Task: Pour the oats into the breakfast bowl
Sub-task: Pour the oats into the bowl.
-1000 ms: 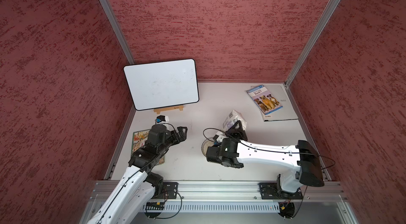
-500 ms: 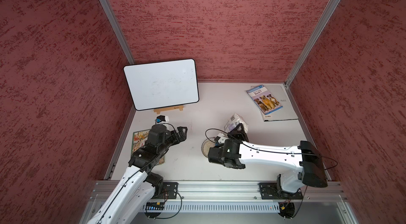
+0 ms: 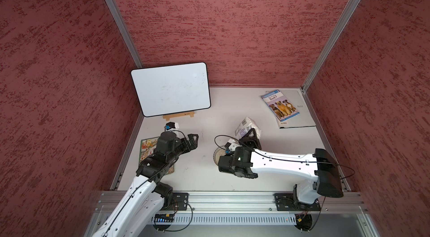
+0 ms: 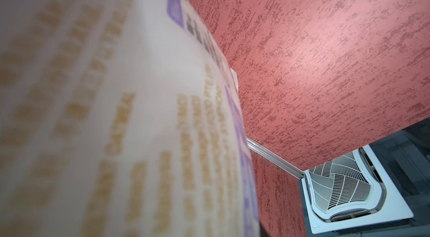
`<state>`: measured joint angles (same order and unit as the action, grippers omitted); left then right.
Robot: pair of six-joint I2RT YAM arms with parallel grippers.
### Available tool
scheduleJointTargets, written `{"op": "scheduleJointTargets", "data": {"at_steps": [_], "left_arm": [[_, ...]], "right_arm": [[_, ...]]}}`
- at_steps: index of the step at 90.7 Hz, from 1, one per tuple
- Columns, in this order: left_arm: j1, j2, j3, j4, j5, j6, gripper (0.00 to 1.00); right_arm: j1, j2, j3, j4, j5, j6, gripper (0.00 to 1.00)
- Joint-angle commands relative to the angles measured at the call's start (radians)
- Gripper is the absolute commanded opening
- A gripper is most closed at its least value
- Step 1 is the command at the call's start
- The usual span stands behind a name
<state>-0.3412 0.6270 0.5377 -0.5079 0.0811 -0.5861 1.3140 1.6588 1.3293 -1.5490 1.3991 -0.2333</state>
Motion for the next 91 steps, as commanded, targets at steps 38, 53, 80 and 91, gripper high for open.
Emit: {"op": "scheduleJointTargets", "data": {"at_steps": [38,53,80,91], "left_arm": [[0.005,-0.004,0.001,0.008,0.007,0.014,1.00],[0.005,-0.001,0.002,0.006,0.008,0.013,1.00],[0.005,0.008,0.010,0.003,0.006,0.013,1.00],[0.005,0.019,0.018,0.000,0.009,0.012,1.00]], "right_arm": [[0.010,-0.062,-0.027,0.040,-0.017,0.040,0.00],[0.006,-0.109,-0.068,0.084,-0.070,0.045,0.00],[-0.019,-0.151,-0.102,0.156,-0.160,0.061,0.00],[-0.035,-0.191,-0.120,0.203,-0.214,0.064,0.00]]}}
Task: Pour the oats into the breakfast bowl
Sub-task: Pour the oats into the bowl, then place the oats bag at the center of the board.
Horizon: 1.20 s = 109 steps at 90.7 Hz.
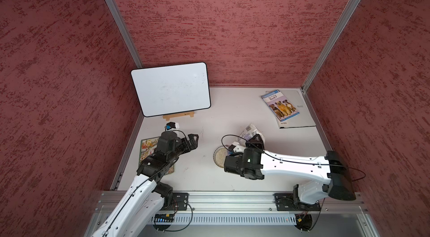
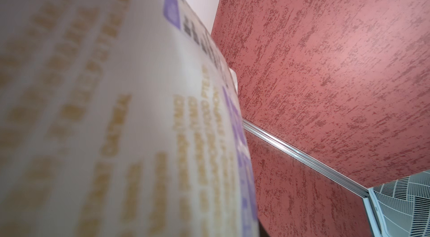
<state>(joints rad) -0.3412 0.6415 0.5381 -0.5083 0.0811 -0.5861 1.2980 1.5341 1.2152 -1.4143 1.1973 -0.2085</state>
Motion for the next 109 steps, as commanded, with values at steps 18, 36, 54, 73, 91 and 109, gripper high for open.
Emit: {"op": "scheduleJointTargets", "data": {"at_steps": [18,36,54,73,91,109], "left_arm": [[0.005,0.017,0.028,-0.001,0.016,0.011,1.00],[0.006,0.020,0.034,-0.004,0.022,0.005,1.00],[0.006,0.021,0.049,-0.013,0.026,-0.009,1.00],[0.006,0.021,0.064,-0.019,0.029,-0.033,1.00],[0.005,0.021,0.084,-0.033,0.027,-0.055,1.00],[0.005,0.012,0.096,-0.039,0.013,-0.069,1.00]], "right_arm": [[-0.058,-0.118,-0.038,0.123,-0.074,0.055,0.00],[-0.104,-0.179,-0.068,0.192,-0.148,0.050,0.00],[-0.163,-0.252,-0.094,0.280,-0.255,0.066,0.00],[-0.220,-0.270,-0.085,0.352,-0.360,0.119,0.00],[-0.309,-0.277,-0.067,0.415,-0.461,0.187,0.00],[-0.417,-0.295,-0.064,0.505,-0.644,0.256,0.00]]}}
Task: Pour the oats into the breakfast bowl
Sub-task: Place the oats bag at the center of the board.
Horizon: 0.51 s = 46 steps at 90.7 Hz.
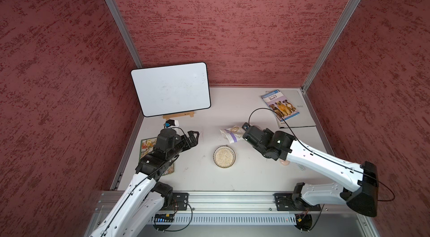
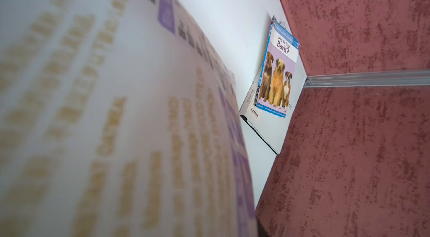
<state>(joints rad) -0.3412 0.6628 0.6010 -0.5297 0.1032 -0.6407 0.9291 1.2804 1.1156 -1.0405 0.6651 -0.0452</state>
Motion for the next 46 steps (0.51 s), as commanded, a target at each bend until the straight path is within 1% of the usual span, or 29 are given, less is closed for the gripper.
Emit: {"op": "scheduleJointTargets", "data": {"at_steps": [1,14,29,46], "left_arm": [[0.004,-0.010,0.035,-0.018,-0.009,-0.014,1.00],[0.005,-0.012,0.042,-0.024,-0.008,-0.015,1.00],[0.005,-0.009,0.043,-0.027,-0.007,-0.015,1.00],[0.005,-0.008,0.044,-0.026,-0.006,-0.017,1.00]], "right_arm": [[-0.052,-0.041,0.035,0.136,-0.122,0.098,0.00],[-0.085,-0.034,0.033,0.195,-0.200,0.179,0.00],[-0.096,-0.036,-0.001,0.276,-0.278,0.256,0.00],[-0.099,-0.085,-0.093,0.407,-0.336,0.376,0.00]]}}
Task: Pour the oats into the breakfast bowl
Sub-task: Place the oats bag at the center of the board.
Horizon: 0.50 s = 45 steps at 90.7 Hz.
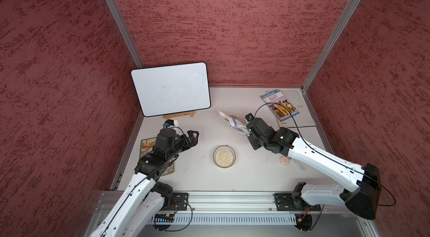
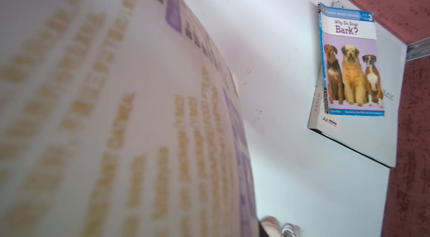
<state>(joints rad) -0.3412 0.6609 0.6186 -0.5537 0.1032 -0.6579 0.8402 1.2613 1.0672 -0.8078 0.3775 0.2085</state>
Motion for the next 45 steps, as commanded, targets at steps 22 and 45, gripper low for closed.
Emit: {"op": "scheduleJointTargets", "data": {"at_steps": [22,45], "left_arm": [[0.005,-0.001,0.031,0.005,0.006,-0.001,1.00],[-0.049,0.062,0.083,0.010,-0.027,-0.034,1.00]], "right_arm": [[-0.010,-0.189,-0.251,0.399,-0.070,0.250,0.00],[-0.010,-0.274,-0.469,0.690,-0.082,0.266,0.00]]}}
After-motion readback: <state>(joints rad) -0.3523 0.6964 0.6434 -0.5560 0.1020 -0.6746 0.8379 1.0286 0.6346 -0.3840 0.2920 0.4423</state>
